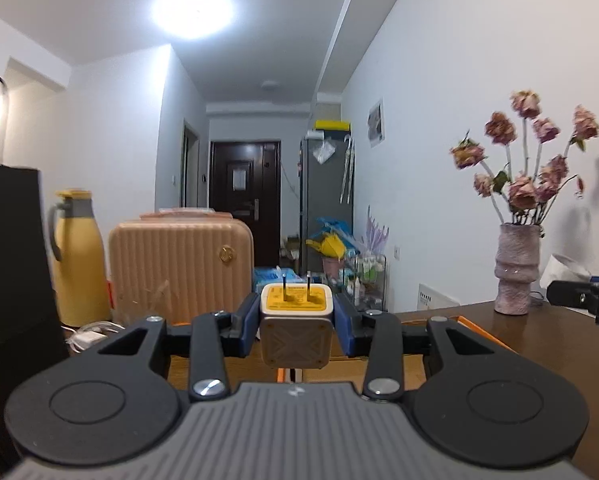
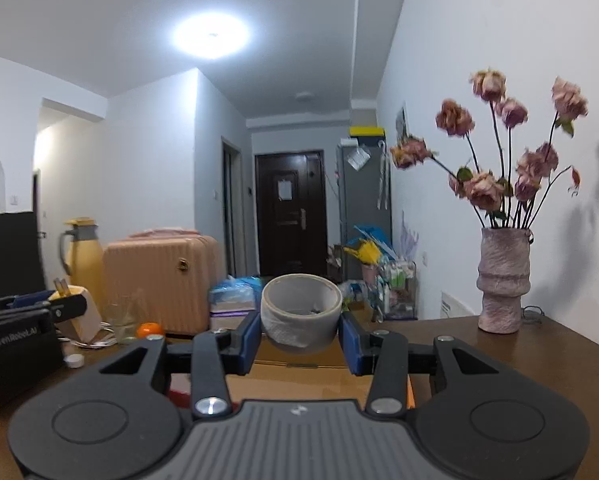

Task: Organize rigid objects
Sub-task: 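Carry the plug adapter into the box and release it while the right gripper drops the tape roll in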

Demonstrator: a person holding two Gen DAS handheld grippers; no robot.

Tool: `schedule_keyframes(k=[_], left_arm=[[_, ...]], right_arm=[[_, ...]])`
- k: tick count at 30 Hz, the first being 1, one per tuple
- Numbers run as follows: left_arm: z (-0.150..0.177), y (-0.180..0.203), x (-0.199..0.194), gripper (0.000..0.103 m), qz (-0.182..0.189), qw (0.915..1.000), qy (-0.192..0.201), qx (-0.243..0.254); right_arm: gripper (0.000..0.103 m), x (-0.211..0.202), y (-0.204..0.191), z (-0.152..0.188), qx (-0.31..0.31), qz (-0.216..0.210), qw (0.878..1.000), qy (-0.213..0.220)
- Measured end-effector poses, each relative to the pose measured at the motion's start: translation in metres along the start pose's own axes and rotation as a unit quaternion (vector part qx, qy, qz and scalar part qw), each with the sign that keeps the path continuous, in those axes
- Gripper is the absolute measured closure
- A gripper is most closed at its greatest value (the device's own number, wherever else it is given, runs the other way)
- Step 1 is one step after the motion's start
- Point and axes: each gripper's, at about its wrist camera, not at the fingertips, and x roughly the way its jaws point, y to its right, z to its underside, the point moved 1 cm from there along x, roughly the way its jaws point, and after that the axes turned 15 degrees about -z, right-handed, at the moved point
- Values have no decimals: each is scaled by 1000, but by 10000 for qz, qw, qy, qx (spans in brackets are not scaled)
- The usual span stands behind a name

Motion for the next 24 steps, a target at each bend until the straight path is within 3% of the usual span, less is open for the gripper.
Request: schedule_keyframes(k=[6,11,13,17,20,24], left_arm=[[-11,28,75,64,98,9993,-296,196],[-17,52,163,64,71,9922,-1146,487],[-13,65,200,64,70,9840,-1637,704],[0,85,266,64,97,9589,-2613,1104],[10,97,294,64,290,9393,-3117,1403],[32,106,321,63,154,9135,-3761,1544]], right_arm=[[62,78,43,-9,118,-10,9985,-530],[61,159,85,-13,-42,42,9903,-1386],[61,193,100,-9,-35,68,9827,-1848],[61,255,134,1,582,-73,9608,-2710],[61,287,143,10,545,30,9454,-3212],[61,317,145,28,424,174,9266,-3734]])
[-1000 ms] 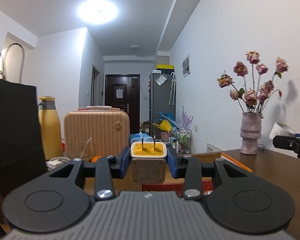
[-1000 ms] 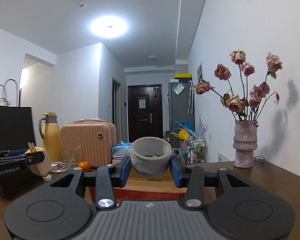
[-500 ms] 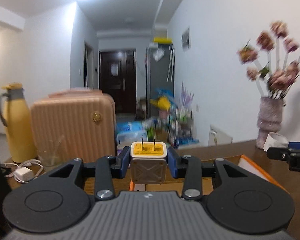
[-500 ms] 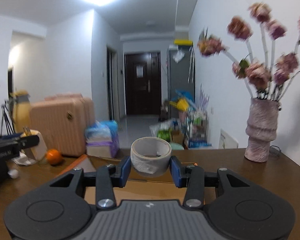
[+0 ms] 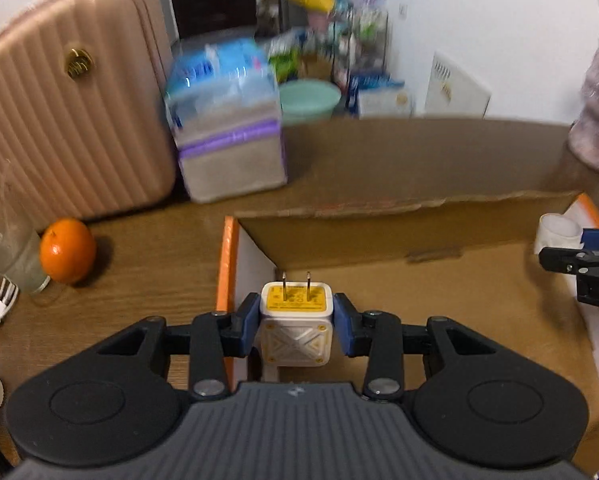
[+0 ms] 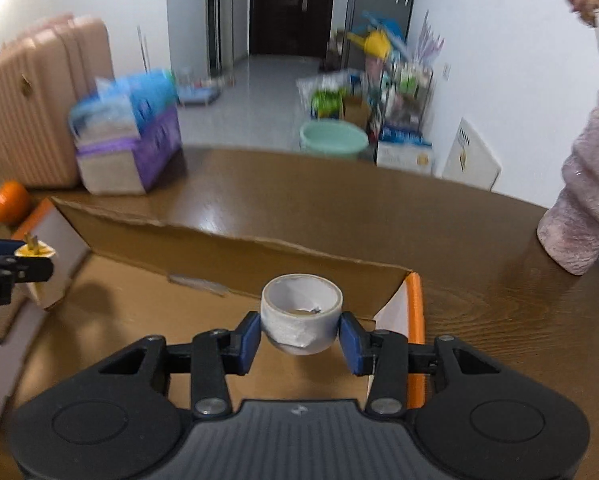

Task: Organize rigid objects
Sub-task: 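Carry the plug adapter into the box and release it while the right gripper drops the tape roll in, then withdraw both grippers from the box back toward the items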

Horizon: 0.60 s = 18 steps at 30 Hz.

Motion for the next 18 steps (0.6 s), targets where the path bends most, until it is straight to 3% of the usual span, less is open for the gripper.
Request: schedule_keyframes(k=[3,5,7,11,14,18], left_arm=[[-4,5,13,62,-11,9998,-176,7],[-8,0,15,61,33,9996,-190,-223],[-11,-5,11,55,143,9989,-222,-399],[-14,-13,-15,48,94,9992,33,-392],[-10,-24,-38,36,81,9989,150,-437],[9,-46,-82,23,-112,9963,603,-602]], right_arm=[[59,15,2,-1,-66,107,9999,-86],[42,13,4,0,-1,39,10000,77],[36,7,7,2,122,-21,9997,198],[36,-16,11,0,190,-80,9993,327],[34,-39,9,1,156,-58,9989,432],[29,-82,-3,10,-36,-153,9985,518]])
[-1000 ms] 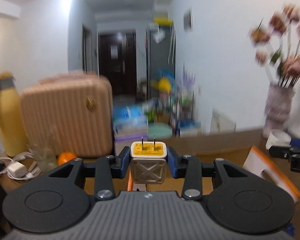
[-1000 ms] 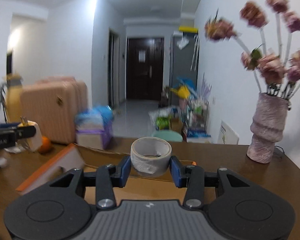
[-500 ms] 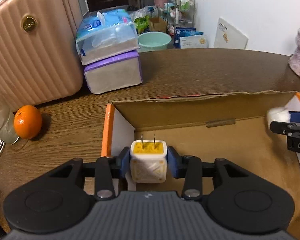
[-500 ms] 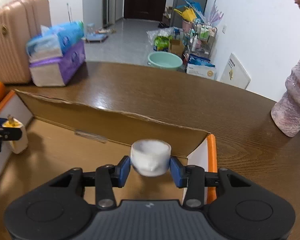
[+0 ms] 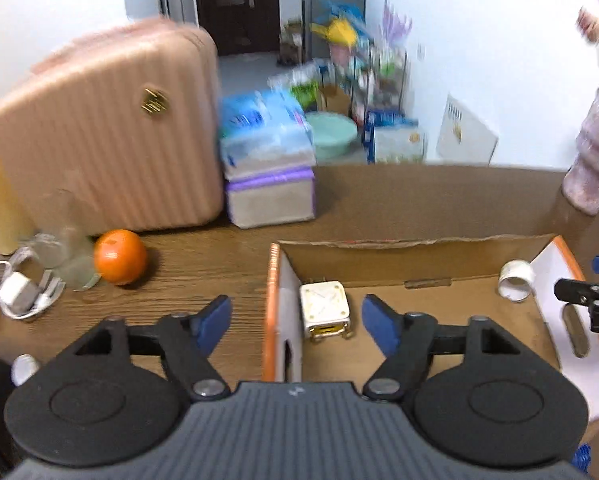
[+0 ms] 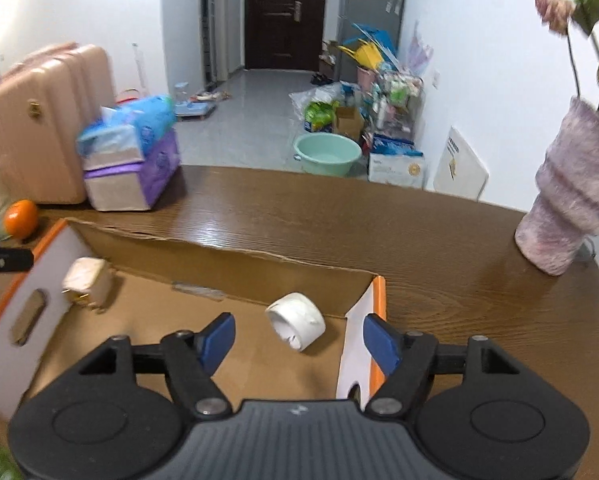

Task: Organize rigid objects
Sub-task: 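Withdraw both grippers from the box back toward the items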

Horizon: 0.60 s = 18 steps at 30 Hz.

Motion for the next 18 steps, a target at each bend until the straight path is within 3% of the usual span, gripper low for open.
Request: schedule_keyframes(k=[2,5,9,12,18], left_arm=[[8,-14,-25,22,-52,9996,275,-22],[28,-39,-72,11,-39,9950,967,-265],[76,-71,-125,10,-171,9770,2013,-678],[115,-83,-159,9,-293,9611,2641,-760],[189,-102,-215,5,-389,9357,3409,-822]], right_arm=[[24,-31,-8,4,-87,9,9998,173],[22,-72,-21,15,-136,-35,9987,486],[14,-124,-39,54,-145,-383,9914,1243],[10,-152,-55,88,-112,-356,9841,1737],[4,-203,-98,161,-363,-133,9592,2801]])
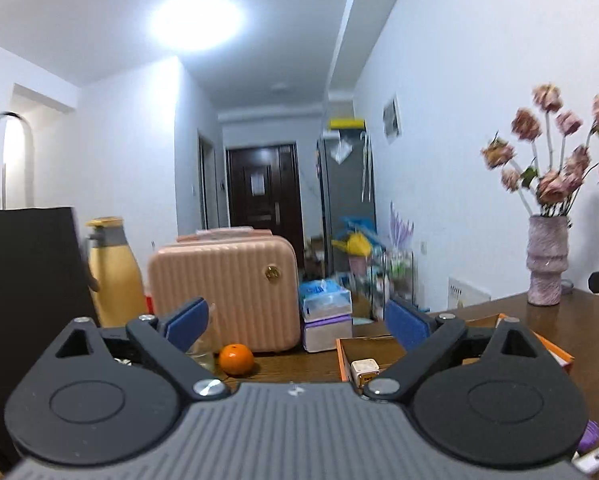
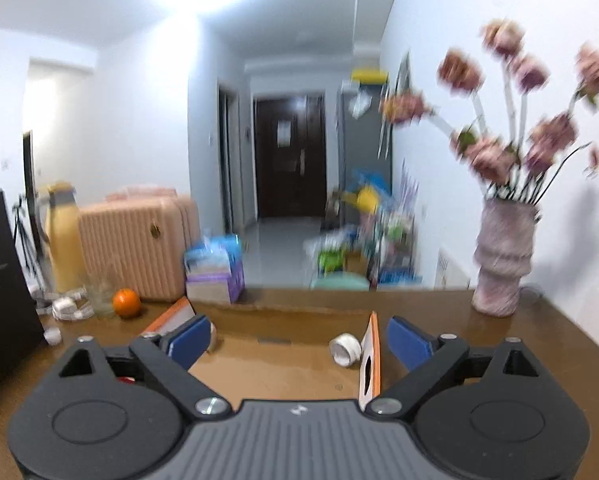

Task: Organize rigid objects
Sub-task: 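Withdraw both grippers from the box back toward the items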

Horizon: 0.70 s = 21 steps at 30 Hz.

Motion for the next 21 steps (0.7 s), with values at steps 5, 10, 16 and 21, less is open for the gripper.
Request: schedule_keyframes(k=[5,10,16,21], left_arm=[[28,-16,-64,3,44,9998,219,6],[55,-33,-112,0,87,9990,350,269],[79,-69,-159,0,195,9995,222,129],[91,-79,-183,0,285,9989,338,171]], right_arm=[[0,-61,-42,35,-396,21,9976,565],[0,-105,-76,77,-279,-201,9981,518],[0,-151,-110,116,-214,-129,9973,687],[0,-179,-140,132,-654,397,9956,535]])
